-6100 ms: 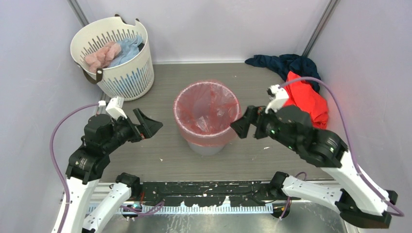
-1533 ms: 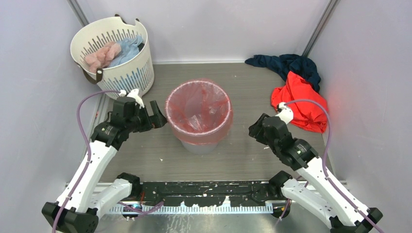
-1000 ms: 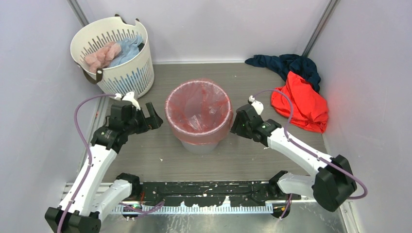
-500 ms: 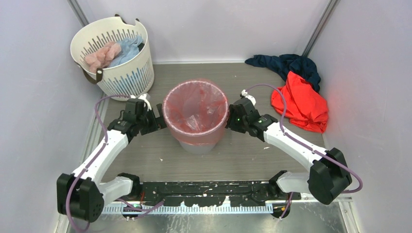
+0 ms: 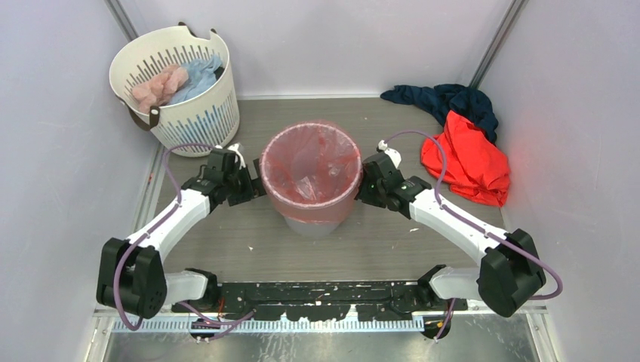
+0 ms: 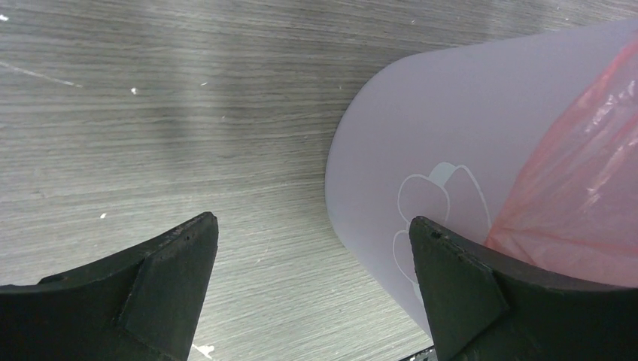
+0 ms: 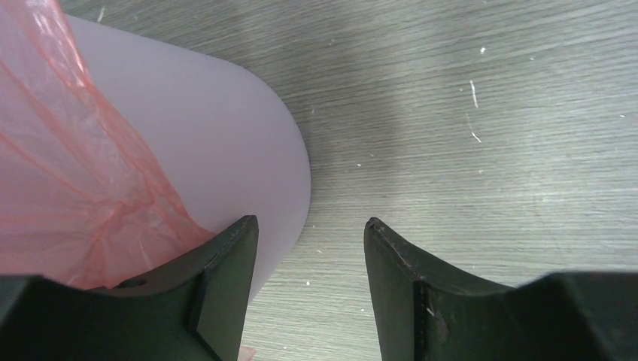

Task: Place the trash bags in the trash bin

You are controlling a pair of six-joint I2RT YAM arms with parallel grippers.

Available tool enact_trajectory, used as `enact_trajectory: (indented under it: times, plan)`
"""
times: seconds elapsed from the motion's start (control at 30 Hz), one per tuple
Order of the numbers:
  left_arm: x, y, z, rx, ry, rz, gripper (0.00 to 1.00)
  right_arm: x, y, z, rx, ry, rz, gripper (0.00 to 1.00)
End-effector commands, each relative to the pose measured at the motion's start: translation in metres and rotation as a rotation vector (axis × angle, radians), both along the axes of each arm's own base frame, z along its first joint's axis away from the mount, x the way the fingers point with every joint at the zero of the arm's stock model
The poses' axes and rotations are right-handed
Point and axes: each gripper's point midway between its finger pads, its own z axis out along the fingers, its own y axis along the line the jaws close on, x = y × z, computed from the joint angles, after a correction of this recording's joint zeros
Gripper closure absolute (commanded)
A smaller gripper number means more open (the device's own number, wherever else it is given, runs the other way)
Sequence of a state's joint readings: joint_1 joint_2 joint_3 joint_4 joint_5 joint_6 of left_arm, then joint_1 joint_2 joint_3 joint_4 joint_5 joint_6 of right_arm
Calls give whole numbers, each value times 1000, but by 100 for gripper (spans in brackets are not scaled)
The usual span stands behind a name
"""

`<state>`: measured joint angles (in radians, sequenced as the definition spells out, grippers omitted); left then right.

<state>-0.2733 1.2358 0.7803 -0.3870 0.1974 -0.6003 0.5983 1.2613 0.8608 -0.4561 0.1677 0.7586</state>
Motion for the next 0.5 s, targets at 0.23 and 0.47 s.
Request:
enact_trajectory:
  times: [0.23,0.47]
  plan:
    - [53,-42,37,-78,-122,-78,0,-26,-37,35,-1,-81,-95,39]
    - [75,-36,45,-25,-126,-58,0,-54,-100,74,-165,-125,-227,38]
